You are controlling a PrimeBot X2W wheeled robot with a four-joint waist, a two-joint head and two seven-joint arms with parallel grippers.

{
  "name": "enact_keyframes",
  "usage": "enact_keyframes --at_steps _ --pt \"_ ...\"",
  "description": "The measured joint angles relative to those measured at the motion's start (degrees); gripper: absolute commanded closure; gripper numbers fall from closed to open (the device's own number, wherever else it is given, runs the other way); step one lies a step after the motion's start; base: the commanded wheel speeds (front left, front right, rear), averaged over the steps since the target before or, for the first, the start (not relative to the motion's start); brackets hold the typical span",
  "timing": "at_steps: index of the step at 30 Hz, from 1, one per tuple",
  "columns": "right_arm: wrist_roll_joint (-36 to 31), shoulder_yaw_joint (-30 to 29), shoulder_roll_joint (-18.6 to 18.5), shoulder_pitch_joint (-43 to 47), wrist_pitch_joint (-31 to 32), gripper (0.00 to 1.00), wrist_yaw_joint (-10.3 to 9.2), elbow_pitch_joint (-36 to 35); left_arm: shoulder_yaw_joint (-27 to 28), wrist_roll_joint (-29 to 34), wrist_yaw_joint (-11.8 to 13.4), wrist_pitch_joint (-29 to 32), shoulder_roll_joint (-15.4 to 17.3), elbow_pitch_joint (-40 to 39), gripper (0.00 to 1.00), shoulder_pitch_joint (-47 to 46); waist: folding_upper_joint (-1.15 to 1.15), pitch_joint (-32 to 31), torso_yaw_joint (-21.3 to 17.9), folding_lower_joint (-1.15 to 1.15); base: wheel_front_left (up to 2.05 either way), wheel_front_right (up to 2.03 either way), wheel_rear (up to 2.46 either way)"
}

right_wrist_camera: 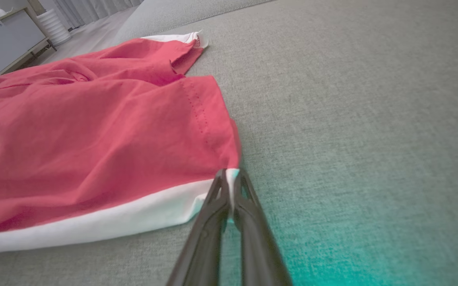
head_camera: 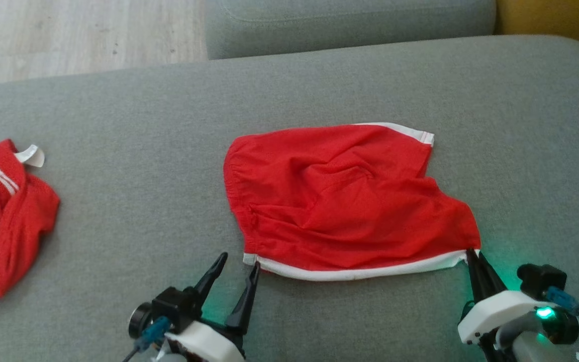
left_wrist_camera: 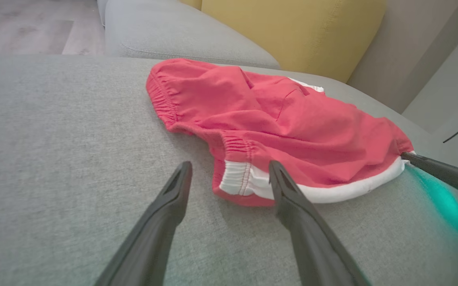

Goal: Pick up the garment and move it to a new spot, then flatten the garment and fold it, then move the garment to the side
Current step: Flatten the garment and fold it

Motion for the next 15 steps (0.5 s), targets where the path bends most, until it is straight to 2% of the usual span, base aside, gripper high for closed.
enact_keyframes --at_steps 10,15 --pt "0.0 0.4 0.0 -0.8 0.0 1.00 0.00 -1.0 -5.3 -5.3 0.0 0.0 2.5 1.3 0.00 -3.9 0.00 2.2 -2.0 0.00 0.00 0.00 0.00" --pt "0.0 0.6 0.0 -1.6 0.0 1.00 0.00 -1.6 -8.4 -8.5 0.0 0.0 2.6 1.8 0.00 -5.6 0.00 3.0 -2.7 0.00 0.00 0.00 0.00"
